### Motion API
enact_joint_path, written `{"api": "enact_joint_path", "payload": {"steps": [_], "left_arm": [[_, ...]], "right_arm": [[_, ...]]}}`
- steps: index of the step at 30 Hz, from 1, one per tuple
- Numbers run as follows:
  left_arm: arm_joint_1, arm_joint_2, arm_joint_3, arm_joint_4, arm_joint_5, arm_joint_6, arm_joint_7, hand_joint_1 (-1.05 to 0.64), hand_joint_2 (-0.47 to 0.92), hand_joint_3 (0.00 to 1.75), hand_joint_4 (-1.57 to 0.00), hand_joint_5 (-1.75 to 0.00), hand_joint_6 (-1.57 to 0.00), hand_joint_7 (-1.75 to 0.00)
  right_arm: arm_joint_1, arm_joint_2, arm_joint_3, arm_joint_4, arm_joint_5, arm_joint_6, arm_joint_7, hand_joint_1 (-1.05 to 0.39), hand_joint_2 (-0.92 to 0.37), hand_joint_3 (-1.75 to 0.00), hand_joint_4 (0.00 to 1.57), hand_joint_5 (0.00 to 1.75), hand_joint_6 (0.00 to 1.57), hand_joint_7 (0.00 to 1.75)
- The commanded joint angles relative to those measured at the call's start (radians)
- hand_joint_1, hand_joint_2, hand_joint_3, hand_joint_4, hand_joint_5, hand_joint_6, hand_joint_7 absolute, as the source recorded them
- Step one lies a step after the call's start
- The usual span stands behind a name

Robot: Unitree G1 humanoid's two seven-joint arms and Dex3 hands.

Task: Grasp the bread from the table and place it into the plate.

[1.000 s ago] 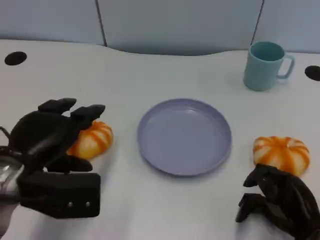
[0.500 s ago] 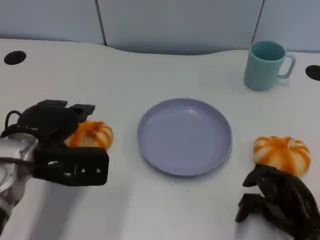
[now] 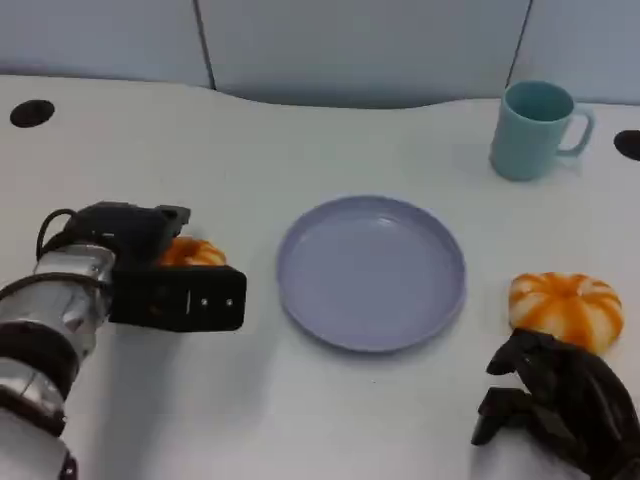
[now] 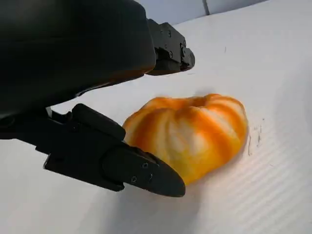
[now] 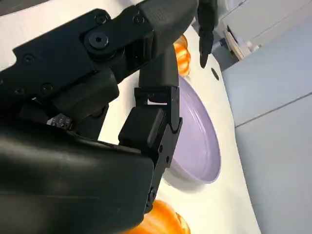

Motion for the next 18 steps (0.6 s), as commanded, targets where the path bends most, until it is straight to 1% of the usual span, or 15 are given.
{"api": "enact_joint_path", "payload": {"steps": [1,9,14,18], "left_arm": [[-0.043,-0.014,-0.027,0.056,-0.006,-0.006,0.032,-0.48,0.71,0.0,-0.01,-0.01,-0.13,-0.01],[-0.088,-0.043,-0.067,0.111,-0.009,0.009,-0.001,-0.45,0.69,0.0,0.0,0.0,-0.14,-0.01],[-0.116,-0.054,-0.066,0.141,-0.028,0.002,-0.085,-0.47,0.73,0.01,-0.02,-0.01,-0.14,-0.01],[-0.127,-0.058,-0.052,0.152,-0.064,0.009,-0.141,-0.42,0.72,0.0,-0.03,-0.01,-0.14,0.0]], "right_arm": [[0.008,-0.01,-0.008,-0.009,0.008,-0.003,0.004,-0.86,-0.8,0.0,1.42,0.81,1.2,0.86],[0.014,-0.005,-0.006,-0.023,0.006,0.001,-0.009,-0.86,-0.79,0.0,1.41,0.83,1.2,0.87],[0.019,-0.007,-0.006,-0.033,0.012,0.013,-0.008,-0.86,-0.79,0.0,1.41,0.84,1.21,0.88],[0.027,-0.01,-0.005,-0.041,0.011,0.007,-0.002,-0.85,-0.8,-0.01,1.41,0.84,1.2,0.88]]}}
